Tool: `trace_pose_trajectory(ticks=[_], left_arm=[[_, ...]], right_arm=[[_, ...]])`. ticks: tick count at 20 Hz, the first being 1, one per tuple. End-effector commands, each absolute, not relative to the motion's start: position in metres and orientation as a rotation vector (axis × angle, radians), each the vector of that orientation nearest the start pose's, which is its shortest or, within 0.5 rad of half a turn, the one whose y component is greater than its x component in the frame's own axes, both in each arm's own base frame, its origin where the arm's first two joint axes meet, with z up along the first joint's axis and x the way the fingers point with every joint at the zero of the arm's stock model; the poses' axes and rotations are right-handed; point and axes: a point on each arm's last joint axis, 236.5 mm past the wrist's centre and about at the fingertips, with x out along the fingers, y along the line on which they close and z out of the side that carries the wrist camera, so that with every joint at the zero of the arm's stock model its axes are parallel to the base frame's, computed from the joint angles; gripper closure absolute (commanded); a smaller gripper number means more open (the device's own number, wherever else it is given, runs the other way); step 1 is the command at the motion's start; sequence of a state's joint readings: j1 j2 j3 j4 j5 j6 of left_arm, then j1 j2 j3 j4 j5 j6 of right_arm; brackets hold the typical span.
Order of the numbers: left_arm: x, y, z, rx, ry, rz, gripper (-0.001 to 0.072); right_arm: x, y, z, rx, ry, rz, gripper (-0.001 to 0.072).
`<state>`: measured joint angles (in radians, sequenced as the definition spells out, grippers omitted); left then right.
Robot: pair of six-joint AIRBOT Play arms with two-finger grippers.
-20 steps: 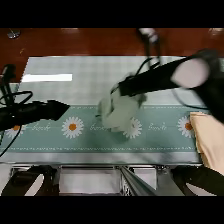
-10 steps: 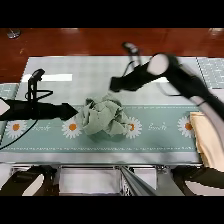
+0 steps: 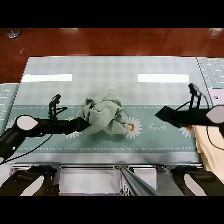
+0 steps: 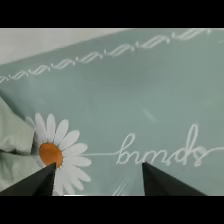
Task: Fold the shirts.
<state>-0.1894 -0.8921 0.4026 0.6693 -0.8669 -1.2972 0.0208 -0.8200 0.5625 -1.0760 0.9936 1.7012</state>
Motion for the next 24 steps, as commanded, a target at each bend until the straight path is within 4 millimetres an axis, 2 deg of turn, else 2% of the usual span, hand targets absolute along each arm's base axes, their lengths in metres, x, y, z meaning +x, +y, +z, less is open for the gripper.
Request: trace_pose_trajectory(ticks=[1,3,4,5,6,7,9,12,14,17,18,19,20,21,22,23,24], left_arm=[[0.241,-0.215,-0.065,-0.606,1.218,-0.576,0.0009],[0.238,-0.225,-0.084,-0.567,1.292,-0.600,0.0010],[0.244,-0.226,-0.086,-0.578,1.313,-0.600,0.0013],[0.251,-0.228,-0.083,-0.593,1.325,-0.613,0.0063],[0.260,-0.230,-0.075,-0.602,1.324,-0.644,0.0338],[0.269,-0.230,-0.064,-0.582,1.300,-0.694,0.0676],[0.289,-0.230,-0.039,-0.572,1.240,-0.745,0.0686],[0.301,-0.231,-0.011,-0.575,1.204,-0.807,0.0686],[0.302,-0.235,0.002,-0.565,1.192,-0.846,0.0686],[0.308,-0.237,0.012,-0.557,1.171,-0.860,0.0686],[0.309,-0.237,0.015,-0.554,1.163,-0.865,0.0686],[0.312,-0.237,0.022,-0.552,1.153,-0.878,0.0686],[0.316,-0.235,0.033,-0.550,1.137,-0.896,0.0686],[0.322,-0.229,0.052,-0.545,1.105,-0.920,0.0686],[0.330,-0.220,0.075,-0.536,1.055,-0.934,0.0686],[0.342,-0.206,0.108,-0.517,0.972,-0.934,0.0686],[0.357,-0.188,0.148,-0.502,0.861,-0.909,0.0686]], right_arm=[[0.237,0.141,-0.045,0.722,1.262,0.210,0.0099],[0.236,0.158,-0.052,0.713,1.278,0.223,0.0099],[0.235,0.168,-0.057,0.734,1.297,0.225,0.0099],[0.233,0.181,-0.059,0.775,1.321,0.238,0.0099],[0.232,0.198,-0.059,0.815,1.339,0.270,0.0100],[0.233,0.212,-0.059,0.819,1.336,0.307,0.0099],[0.234,0.230,-0.068,0.784,1.360,0.323,0.0099],[0.234,0.254,-0.080,0.755,1.428,0.344,0.0099],[0.242,0.274,-0.080,0.734,1.443,0.378,0.0099],[0.259,0.306,-0.084,0.728,1.460,0.406,0.0117],[0.263,0.315,-0.085,0.729,1.470,0.414,0.0258],[0.265,0.321,-0.084,0.716,1.483,0.438,0.0485],[0.272,0.325,-0.077,0.679,1.458,0.487,0.0679],[0.286,0.323,-0.062,0.658,1.423,0.524,0.0684],[0.308,0.314,-0.036,0.639,1.359,0.552,0.0684],[0.337,0.300,-0.001,0.606,1.255,0.566,0.0684],[0.372,0.278,0.050,0.583,1.119,0.556,0.0685]])
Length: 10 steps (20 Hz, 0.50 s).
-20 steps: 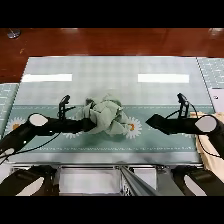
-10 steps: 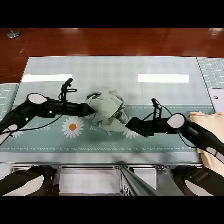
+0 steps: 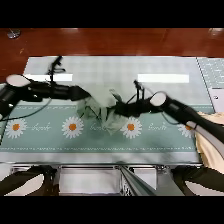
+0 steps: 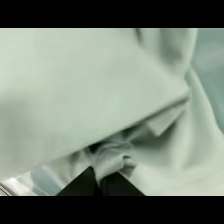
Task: Fold the shirts.
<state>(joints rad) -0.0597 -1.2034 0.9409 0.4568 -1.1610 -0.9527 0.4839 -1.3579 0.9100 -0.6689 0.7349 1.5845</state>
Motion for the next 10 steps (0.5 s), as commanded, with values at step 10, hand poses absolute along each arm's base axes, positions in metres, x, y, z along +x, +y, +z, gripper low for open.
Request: trace_pose_trajectory(ticks=[10], left_arm=[[0.302,-0.098,0.465,-0.206,0.164,-0.624,0.0686]], right_arm=[[0.260,0.115,0.492,0.124,0.140,0.456,0.0685]])
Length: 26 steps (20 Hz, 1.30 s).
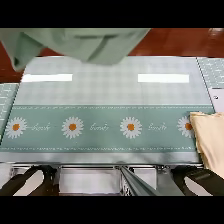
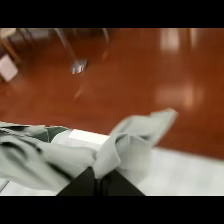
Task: Fold the shirts.
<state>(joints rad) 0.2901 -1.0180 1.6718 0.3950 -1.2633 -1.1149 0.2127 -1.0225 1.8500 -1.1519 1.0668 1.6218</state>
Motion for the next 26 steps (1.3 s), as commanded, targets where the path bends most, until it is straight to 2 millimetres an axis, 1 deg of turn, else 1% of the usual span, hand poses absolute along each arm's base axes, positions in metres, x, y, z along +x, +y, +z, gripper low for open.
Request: trace_pose_trajectory(ticks=[1,2,3,4,5,6,7,8,9,10,11,12,13,14,15,16,17,18,20,21,22,25,26], left_arm=[[0.290,-0.089,0.467,-0.169,0.159,-0.547,0.0686],[0.278,-0.079,0.461,-0.121,0.182,-0.459,0.0686],[0.265,-0.069,0.450,-0.089,0.226,-0.379,0.0686],[0.253,-0.065,0.440,-0.073,0.268,-0.339,0.0686],[0.242,-0.066,0.431,-0.057,0.291,-0.330,0.0686],[0.234,-0.073,0.420,-0.057,0.313,-0.349,0.0686],[0.228,-0.080,0.405,-0.064,0.352,-0.379,0.0686],[0.223,-0.088,0.379,-0.085,0.429,-0.415,0.0686],[0.219,-0.095,0.348,-0.118,0.526,-0.450,0.0686],[0.214,-0.101,0.311,-0.162,0.650,-0.487,0.0686],[0.210,-0.107,0.275,-0.211,0.767,-0.516,0.0686],[0.208,-0.113,0.236,-0.255,0.880,-0.544,0.0686],[0.209,-0.119,0.201,-0.295,0.971,-0.563,0.0686],[0.216,-0.122,0.167,-0.343,1.028,-0.560,0.0686],[0.231,-0.122,0.140,-0.379,1.039,-0.539,0.0686],[0.250,-0.118,0.115,-0.417,1.034,-0.497,0.0686],[0.269,-0.112,0.095,-0.455,1.026,-0.447,0.0685],[0.291,-0.105,0.079,-0.478,1.013,-0.409,0.0686],[0.335,-0.097,0.061,-0.504,0.967,-0.376,0.0686],[0.359,-0.092,0.054,-0.512,0.949,-0.357,0.0686],[0.378,-0.089,0.047,-0.533,0.952,-0.341,0.0686],[0.430,-0.084,0.027,-0.551,0.993,-0.329,0.0686],[0.444,-0.084,0.024,-0.559,0.998,-0.330,0.0686]], right_arm=[[0.238,0.104,0.491,0.098,0.145,0.428,0.0685],[0.216,0.093,0.487,0.075,0.160,0.399,0.0685],[0.199,0.083,0.482,0.063,0.178,0.371,0.0685],[0.186,0.076,0.476,0.053,0.199,0.352,0.0685],[0.177,0.069,0.469,0.047,0.224,0.330,0.0684],[0.172,0.065,0.462,0.049,0.250,0.314,0.0684],[0.171,0.064,0.457,0.053,0.266,0.310,0.0684],[0.175,0.065,0.448,0.055,0.293,0.309,0.0684],[0.181,0.066,0.437,0.058,0.328,0.306,0.0684],[0.191,0.068,0.419,0.062,0.388,0.303,0.0684],[0.203,0.072,0.395,0.066,0.461,0.305,0.0685],[0.215,0.075,0.366,0.070,0.540,0.297,0.0684],[0.231,0.078,0.332,0.078,0.623,0.286,0.0684],[0.250,0.081,0.297,0.091,0.684,0.275,0.0685],[0.270,0.084,0.264,0.111,0.722,0.259,0.0685],[0.290,0.085,0.231,0.122,0.753,0.236,0.0685],[0.314,0.082,0.198,0.140,0.781,0.193,0.0684],[0.338,0.079,0.169,0.164,0.809,0.159,0.0685],[0.390,0.067,0.130,0.245,0.844,0.099,0.0685],[0.415,0.061,0.116,0.314,0.852,0.081,0.0685],[0.440,0.062,0.105,0.402,0.868,0.093,0.0684],[0.505,0.072,0.101,0.604,0.846,0.178,0.0684],[0.521,0.074,0.101,0.675,0.841,0.192,0.0684]])
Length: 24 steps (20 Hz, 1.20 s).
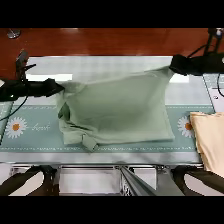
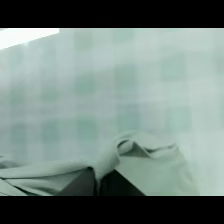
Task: Fold the shirts.
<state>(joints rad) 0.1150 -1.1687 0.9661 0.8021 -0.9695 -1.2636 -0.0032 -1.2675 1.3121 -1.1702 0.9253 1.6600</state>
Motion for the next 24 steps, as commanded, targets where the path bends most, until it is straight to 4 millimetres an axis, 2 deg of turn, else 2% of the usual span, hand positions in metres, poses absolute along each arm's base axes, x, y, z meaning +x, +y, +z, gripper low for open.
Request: trace_pose_trajectory(ticks=[1,3,4,5,6,8,10,11,12,13,15,16,17,19,21,24], left_arm=[[0.456,-0.084,0.023,-0.586,0.999,-0.327,0.0686],[0.471,-0.083,0.026,-0.613,0.990,-0.318,0.0679],[0.475,-0.080,0.033,-0.612,0.980,-0.322,0.0536],[0.472,-0.078,0.040,-0.611,0.991,-0.340,0.0047],[0.462,-0.077,0.044,-0.572,1.031,-0.387,0.0005],[0.426,-0.044,0.036,-0.498,1.193,-0.362,0.0006],[0.381,-0.012,0.018,-0.513,1.354,-0.286,0.0006],[0.355,0.000,0.005,-0.547,1.406,-0.241,0.0007],[0.328,0.006,-0.010,-0.624,1.442,-0.182,0.0008],[0.298,0.006,-0.027,-0.697,1.478,-0.130,0.0007],[0.246,0.002,-0.062,-0.825,1.503,-0.020,0.0009],[0.232,-0.001,-0.072,-0.888,1.474,0.020,0.0009],[0.225,-0.006,-0.076,-0.968,1.419,0.030,0.0009],[0.228,-0.024,-0.074,-1.098,1.314,-0.033,0.0009],[0.227,-0.033,-0.084,-1.128,1.307,-0.044,0.0009],[0.240,-0.041,-0.100,-1.067,1.255,-0.049,0.0011]], right_arm=[[0.535,0.074,0.100,0.736,0.835,0.201,0.0684],[0.548,0.070,0.094,0.827,0.845,0.210,0.0684],[0.550,0.062,0.093,0.849,0.848,0.207,0.0654],[0.547,0.052,0.093,0.846,0.852,0.207,0.0362],[0.540,0.042,0.093,0.829,0.872,0.219,0.0092],[0.509,0.018,0.088,0.784,0.974,0.245,0.0098],[0.458,-0.015,0.068,0.640,1.144,0.208,0.0098],[0.430,-0.036,0.055,0.582,1.222,0.137,0.0098],[0.407,-0.046,0.044,0.573,1.258,0.074,0.0099],[0.388,-0.045,0.035,0.623,1.241,0.029,0.0099],[0.360,-0.022,0.021,0.718,1.140,0.014,0.0099],[0.345,-0.004,0.015,0.755,1.106,0.036,0.0099],[0.328,0.008,0.008,0.787,1.090,0.050,0.0099],[0.301,0.023,-0.007,0.825,1.089,0.049,0.0099],[0.287,0.031,-0.014,0.840,1.105,0.055,0.0099],[0.280,0.036,-0.016,0.841,1.132,0.070,0.0099]])
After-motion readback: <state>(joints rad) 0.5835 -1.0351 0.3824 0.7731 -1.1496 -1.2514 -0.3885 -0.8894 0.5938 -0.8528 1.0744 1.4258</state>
